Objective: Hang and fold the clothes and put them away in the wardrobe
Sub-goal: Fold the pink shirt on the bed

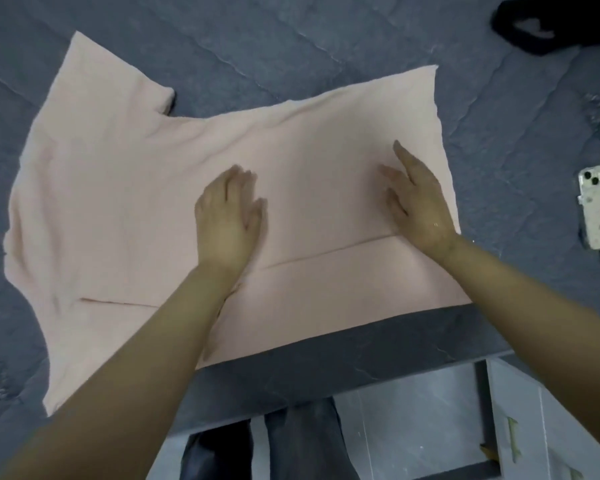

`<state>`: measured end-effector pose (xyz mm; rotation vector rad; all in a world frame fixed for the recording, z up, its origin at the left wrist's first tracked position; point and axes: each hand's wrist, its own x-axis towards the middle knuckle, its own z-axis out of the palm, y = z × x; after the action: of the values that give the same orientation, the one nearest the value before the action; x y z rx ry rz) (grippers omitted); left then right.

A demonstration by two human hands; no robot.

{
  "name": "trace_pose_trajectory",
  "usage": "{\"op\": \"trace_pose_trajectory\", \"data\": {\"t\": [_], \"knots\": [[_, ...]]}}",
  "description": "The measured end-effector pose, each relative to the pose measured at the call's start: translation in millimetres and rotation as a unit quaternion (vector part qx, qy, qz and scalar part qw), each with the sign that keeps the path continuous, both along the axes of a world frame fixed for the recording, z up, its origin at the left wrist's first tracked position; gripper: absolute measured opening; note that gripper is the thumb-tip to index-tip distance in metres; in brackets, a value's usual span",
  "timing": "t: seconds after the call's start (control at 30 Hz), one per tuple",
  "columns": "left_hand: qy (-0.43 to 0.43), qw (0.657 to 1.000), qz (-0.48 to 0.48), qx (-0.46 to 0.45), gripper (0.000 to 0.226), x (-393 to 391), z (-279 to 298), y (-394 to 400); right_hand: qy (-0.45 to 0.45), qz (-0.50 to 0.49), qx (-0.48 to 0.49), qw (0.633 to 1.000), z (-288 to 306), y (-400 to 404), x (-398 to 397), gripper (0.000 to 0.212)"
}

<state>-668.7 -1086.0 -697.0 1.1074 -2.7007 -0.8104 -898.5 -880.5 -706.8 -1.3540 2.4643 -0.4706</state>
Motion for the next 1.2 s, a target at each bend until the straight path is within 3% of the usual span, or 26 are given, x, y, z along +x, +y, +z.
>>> {"op": "trace_pose_trajectory", "data": {"t": [0.17, 0.33, 0.47, 0.57, 0.63, 0.7, 0.77, 0.97, 1.07, 1.2], "knots": [[-0.034, 0.999, -0.014, -0.007, 0.036, -70.0, -3.9, -64.4, 0.022, 0.029, 0.057, 0.998, 5.9, -91.7, -59.3, 0.045], [-0.133, 0.991, 0.005, -0.033, 0.047, -85.8, -30.4, -106.0, 0.014, 0.033, 0.16, 0.986, 2.8, -128.9, -111.8, 0.074], [-0.178, 0.982, 0.045, 0.052, 0.048, -77.9, -31.0, -132.0, 0.047, 0.016, 0.203, 0.978, -3.5, -137.9, -132.1, 0.062], [-0.165, 0.985, 0.005, 0.045, 0.035, -75.8, -19.3, -128.2, -0.062, 0.001, 0.223, 0.973, -3.3, -136.3, -133.2, 0.051], [-0.106, 0.994, -0.033, 0.024, 0.026, -65.1, -3.3, -122.5, -0.047, 0.017, 0.196, 0.979, 2.5, -125.1, -126.2, 0.037], [-0.043, 0.995, -0.089, -0.009, 0.015, -45.6, 13.3, -115.9, 0.025, 0.033, 0.152, 0.988, 12.4, -103.9, -116.0, 0.022], [-0.018, 0.99, -0.132, -0.033, 0.007, -21.6, 30.5, -104.8, 0.058, 0.027, 0.127, 0.99, 26.1, -72.5, -103.6, 0.019], [-0.02, 0.971, -0.239, 0.008, 0.013, 39.7, 64.6, -50.7, 0.036, 0.019, 0.128, 0.991, 64.5, 27.2, -46.3, 0.032], [-0.045, 0.969, -0.241, 0.034, 0.008, 61.5, 63.0, -21.5, 0.02, 0.024, 0.14, 0.99, 61.2, 64.7, -25.3, 0.035], [-0.078, 0.969, -0.223, 0.07, 0.018, 82.0, 49.6, 7.7, 0.013, 0.02, 0.172, 0.985, 42.4, 96.4, -8.5, 0.034]]}}
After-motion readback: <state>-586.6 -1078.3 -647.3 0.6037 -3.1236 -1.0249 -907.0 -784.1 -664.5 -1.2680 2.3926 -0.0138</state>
